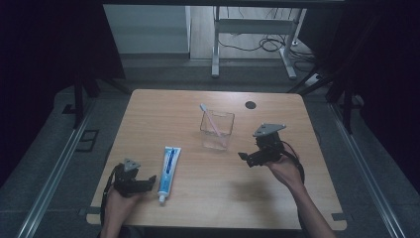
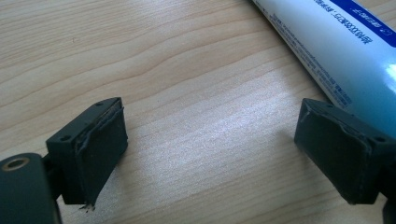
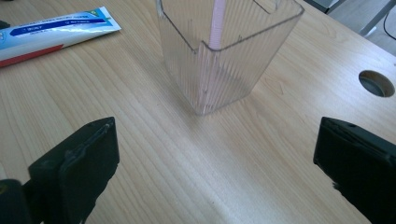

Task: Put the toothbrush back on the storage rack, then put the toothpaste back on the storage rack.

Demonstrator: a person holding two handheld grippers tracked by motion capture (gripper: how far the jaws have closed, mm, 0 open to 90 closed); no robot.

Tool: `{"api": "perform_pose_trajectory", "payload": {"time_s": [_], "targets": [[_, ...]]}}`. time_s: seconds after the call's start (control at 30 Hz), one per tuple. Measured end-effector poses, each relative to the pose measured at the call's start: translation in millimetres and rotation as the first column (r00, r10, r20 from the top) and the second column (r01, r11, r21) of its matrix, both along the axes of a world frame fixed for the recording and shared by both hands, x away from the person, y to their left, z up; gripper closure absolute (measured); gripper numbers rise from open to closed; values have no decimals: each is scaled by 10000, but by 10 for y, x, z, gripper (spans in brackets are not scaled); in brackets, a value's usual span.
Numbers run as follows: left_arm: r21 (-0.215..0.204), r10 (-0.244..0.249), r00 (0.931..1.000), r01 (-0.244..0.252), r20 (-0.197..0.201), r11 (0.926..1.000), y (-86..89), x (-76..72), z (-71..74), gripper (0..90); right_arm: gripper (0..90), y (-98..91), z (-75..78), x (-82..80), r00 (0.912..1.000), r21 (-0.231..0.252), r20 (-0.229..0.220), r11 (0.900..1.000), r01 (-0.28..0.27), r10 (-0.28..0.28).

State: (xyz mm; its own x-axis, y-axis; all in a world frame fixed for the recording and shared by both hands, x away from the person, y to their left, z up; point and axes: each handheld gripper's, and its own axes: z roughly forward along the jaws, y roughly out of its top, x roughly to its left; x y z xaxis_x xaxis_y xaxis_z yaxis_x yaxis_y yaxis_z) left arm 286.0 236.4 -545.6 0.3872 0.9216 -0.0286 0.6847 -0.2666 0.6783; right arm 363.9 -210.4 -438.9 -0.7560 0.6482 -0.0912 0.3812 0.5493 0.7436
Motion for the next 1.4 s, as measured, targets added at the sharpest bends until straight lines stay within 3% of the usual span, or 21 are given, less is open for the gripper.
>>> {"api": "perform_pose_trajectory", "payload": {"time_s": [0.17,0.3,0.87,1.03,1.4], "targets": [[7,-7,10000,7,15,10000,1,1,0,94,0,-101,-87,-78,9997,342,-141,9992,199,-194],[-4,-1,10000,1,19,10000,1,1,-1,93,0,-179,-172,-136,9994,331,-203,9991,282,-275],[7,-14,10000,14,22,10000,-1,2,0,93,0,-400,-625,-368,9983,-357,-405,9986,393,-408],[48,-43,9997,44,-239,10000,-13,24,28,96,0,-467,-785,-425,9972,-407,-514,9978,515,-536],[-94,-255,9995,257,210,9996,-50,6,202,218,0,-561,-1003,-451,9938,-497,-780,9959,754,-792]]}}
